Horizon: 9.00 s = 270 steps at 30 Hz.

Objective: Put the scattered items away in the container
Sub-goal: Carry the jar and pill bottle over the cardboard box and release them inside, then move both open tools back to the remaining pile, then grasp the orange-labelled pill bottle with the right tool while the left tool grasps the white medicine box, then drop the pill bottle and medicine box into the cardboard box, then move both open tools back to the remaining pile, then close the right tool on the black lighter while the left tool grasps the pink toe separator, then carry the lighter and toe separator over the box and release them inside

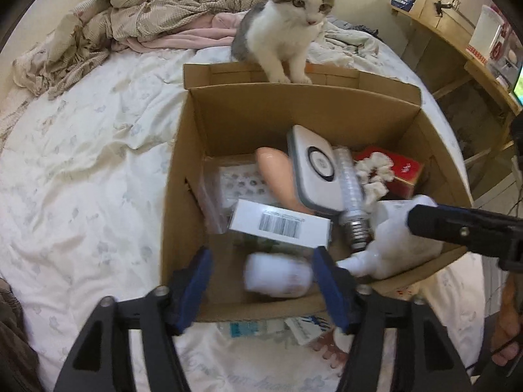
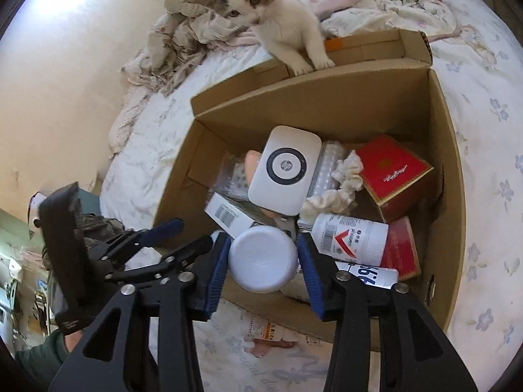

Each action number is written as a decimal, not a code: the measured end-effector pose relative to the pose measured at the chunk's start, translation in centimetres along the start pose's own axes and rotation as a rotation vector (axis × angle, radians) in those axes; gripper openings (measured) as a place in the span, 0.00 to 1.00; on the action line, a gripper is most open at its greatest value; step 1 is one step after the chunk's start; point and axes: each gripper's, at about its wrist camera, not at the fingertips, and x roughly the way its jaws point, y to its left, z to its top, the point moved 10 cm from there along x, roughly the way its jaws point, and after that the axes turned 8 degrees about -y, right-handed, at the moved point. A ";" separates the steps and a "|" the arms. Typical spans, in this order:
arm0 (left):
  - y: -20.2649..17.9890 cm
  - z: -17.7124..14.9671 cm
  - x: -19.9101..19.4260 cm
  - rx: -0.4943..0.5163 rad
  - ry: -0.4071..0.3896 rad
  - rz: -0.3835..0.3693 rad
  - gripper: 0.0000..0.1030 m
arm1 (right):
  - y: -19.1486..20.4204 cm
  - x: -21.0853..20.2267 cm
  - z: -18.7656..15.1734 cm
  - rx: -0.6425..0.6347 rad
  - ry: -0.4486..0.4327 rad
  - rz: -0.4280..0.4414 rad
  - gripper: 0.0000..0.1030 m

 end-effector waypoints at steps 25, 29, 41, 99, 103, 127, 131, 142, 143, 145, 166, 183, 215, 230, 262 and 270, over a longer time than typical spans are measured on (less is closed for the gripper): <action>1.9 -7.0 -4.0 -0.078 0.021 -0.015 0.76 | 2.6 -8.7 2.6 -0.023 -0.279 0.085 0.66; 1.5 -6.7 -3.8 -0.104 0.006 -0.033 0.76 | 2.9 -10.5 1.4 -0.081 -0.287 0.076 0.66; 0.4 -6.8 -3.5 -0.086 0.010 -0.044 0.76 | -0.1 -9.9 -3.4 -0.181 -0.155 -0.031 0.67; -1.4 -6.5 -3.8 -0.359 0.114 -0.216 0.28 | 1.6 -8.8 0.4 -0.168 -0.191 0.014 0.50; -0.9 -4.3 -8.3 -0.139 -0.007 -0.083 0.28 | 1.3 -9.9 2.0 -0.151 -0.243 -0.028 0.50; -2.3 7.6 -3.3 0.135 -0.123 0.147 0.28 | -1.8 -7.9 4.5 -0.072 -0.242 -0.112 0.33; -2.4 7.5 -1.4 0.135 -0.086 0.154 0.28 | -2.0 -7.7 4.5 -0.058 -0.232 -0.110 0.33; -1.6 6.5 -1.8 0.073 -0.067 0.161 0.77 | -2.3 -7.4 4.3 -0.049 -0.221 -0.119 0.34; -1.5 6.3 -2.2 0.061 -0.066 0.153 0.77 | -2.4 -7.4 4.2 -0.051 -0.218 -0.124 0.34; -1.1 5.7 -3.1 0.035 -0.067 0.135 0.77 | -2.6 -7.3 4.0 -0.049 -0.215 -0.130 0.34; 4.8 -8.7 -4.5 -0.293 0.071 0.038 0.77 | -6.7 -11.5 -3.7 -0.124 -0.107 -0.310 0.38; 5.4 -10.6 -3.6 -0.416 0.149 -0.019 0.77 | -7.5 -5.1 -14.2 -0.236 0.292 -0.288 0.38; -4.1 -10.1 3.9 -0.320 0.294 0.111 0.74 | 0.2 -9.3 -7.2 -0.278 0.026 -0.078 0.21; -3.0 -10.0 -3.9 -0.284 0.197 -0.067 0.25 | 2.1 -9.2 -5.3 -0.263 -0.020 -0.029 0.21; -0.1 6.7 -5.3 -0.115 -0.084 0.017 0.00 | 1.1 -4.6 2.7 -0.184 -0.146 -0.073 0.21; -1.1 4.0 -2.5 -0.141 0.004 -0.010 0.02 | -0.5 -1.5 2.1 -0.165 -0.080 -0.129 0.22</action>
